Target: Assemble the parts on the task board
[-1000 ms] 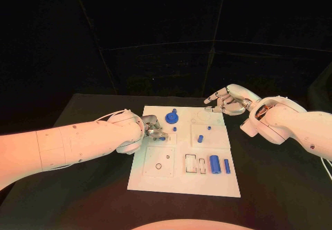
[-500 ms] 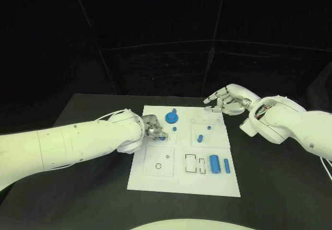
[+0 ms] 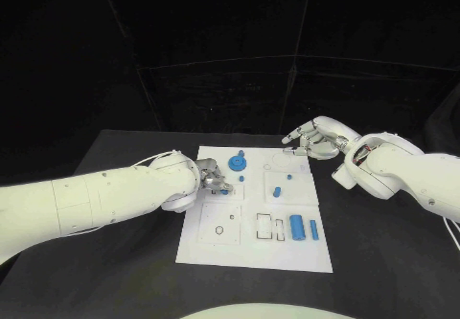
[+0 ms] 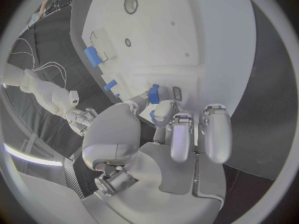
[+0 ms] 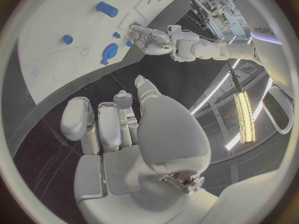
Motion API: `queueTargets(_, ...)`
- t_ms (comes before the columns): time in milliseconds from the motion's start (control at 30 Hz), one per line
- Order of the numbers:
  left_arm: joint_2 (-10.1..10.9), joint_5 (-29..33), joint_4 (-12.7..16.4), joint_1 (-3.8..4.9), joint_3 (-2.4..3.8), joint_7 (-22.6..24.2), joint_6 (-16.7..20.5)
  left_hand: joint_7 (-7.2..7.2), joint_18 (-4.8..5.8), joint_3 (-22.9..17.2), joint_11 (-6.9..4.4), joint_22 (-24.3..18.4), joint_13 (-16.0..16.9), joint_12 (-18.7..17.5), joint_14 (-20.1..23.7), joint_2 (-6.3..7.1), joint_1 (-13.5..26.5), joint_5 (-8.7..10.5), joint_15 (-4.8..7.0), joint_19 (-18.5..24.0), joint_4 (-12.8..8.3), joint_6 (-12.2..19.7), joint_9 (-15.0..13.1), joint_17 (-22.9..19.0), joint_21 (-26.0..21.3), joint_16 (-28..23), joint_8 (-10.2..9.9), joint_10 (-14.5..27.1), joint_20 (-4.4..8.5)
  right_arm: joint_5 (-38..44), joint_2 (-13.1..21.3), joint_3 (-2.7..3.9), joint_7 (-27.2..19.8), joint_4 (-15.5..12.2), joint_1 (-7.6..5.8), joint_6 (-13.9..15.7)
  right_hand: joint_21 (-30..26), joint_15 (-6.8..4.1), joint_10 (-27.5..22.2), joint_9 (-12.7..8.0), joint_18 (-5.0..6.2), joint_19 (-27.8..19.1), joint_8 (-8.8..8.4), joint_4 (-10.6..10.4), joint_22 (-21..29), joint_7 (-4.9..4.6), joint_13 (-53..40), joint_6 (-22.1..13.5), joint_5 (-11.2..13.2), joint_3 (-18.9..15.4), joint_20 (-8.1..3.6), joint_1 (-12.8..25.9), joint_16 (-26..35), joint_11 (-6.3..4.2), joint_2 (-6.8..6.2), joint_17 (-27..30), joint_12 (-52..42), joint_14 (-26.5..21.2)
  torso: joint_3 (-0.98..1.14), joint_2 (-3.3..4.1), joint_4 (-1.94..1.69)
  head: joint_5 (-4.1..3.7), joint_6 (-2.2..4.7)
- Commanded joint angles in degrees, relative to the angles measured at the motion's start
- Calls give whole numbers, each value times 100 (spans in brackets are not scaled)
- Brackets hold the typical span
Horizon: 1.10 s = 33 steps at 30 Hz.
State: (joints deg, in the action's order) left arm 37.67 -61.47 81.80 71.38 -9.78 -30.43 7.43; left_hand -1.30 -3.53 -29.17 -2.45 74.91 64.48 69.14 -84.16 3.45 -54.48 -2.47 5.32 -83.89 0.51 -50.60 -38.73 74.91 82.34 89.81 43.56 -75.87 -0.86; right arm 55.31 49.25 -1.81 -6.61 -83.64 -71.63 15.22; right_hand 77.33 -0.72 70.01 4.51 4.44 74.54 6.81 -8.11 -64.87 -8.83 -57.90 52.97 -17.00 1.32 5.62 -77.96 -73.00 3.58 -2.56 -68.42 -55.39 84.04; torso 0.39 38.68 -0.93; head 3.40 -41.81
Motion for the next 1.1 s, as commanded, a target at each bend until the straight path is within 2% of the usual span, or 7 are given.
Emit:
queueTargets(33, -10, -11, -9, -21, -18, -100, -147, 7, 73, 57, -10, 167, 7, 40, -584, 18, 92, -21, 42, -33, 12, -55, 5, 1509, 16, 19, 18, -41, 29, -16, 0, 3, -50, -12, -11, -20, -40, -5, -48, 6, 96, -51, 22, -4, 9, 15, 7, -4, -15, -31, -4, 34, 23, 0, 42, 7, 21, 104, -1, 0, -2, 1, -2)
queueTargets(233, -13, -11, -20, -21, -18, -116, -130, 11, 75, 212, -13, 176, 18, 54, -584, 68, 196, -21, 45, -37, 83, -85, -1, 1509, 18, 19, 30, -55, 32, -16, -2, 3, -51, -13, -11, -14, -40, -5, -48, 6, 96, -51, 22, -4, 9, 15, 7, -4, -15, -31, -4, 34, 23, 0, 42, 7, 21, 104, -2, 0, -5, 2, -3)
queueTargets(833, -33, 24, -50, -21, -18, -138, -71, 21, 77, 426, -23, 192, 34, 75, -584, 65, 332, -21, 55, -45, 218, -114, -6, 1509, 22, 19, 40, -74, 41, -16, -4, 3, -51, -12, -11, 33, -65, -5, -66, 7, 105, -74, 29, -15, 51, 15, 34, -4, -16, -45, -4, 44, 47, 0, 42, 30, 49, 99, 3, -2, 3, -2, 4)
queueTargets(1100, -48, 60, -62, -21, -17, -130, -54, 20, 80, 729, -20, 206, 36, 82, -584, 89, 546, -20, 53, -52, 416, -127, -11, 1509, 24, 19, 43, -79, 41, -16, -1, 3, -48, -14, -11, 32, -66, -5, -67, 7, 105, -75, 30, -15, 52, 15, 34, -4, -16, -45, -4, 44, 48, 0, 42, 31, 50, 99, 0, -1, -1, -9, 5)
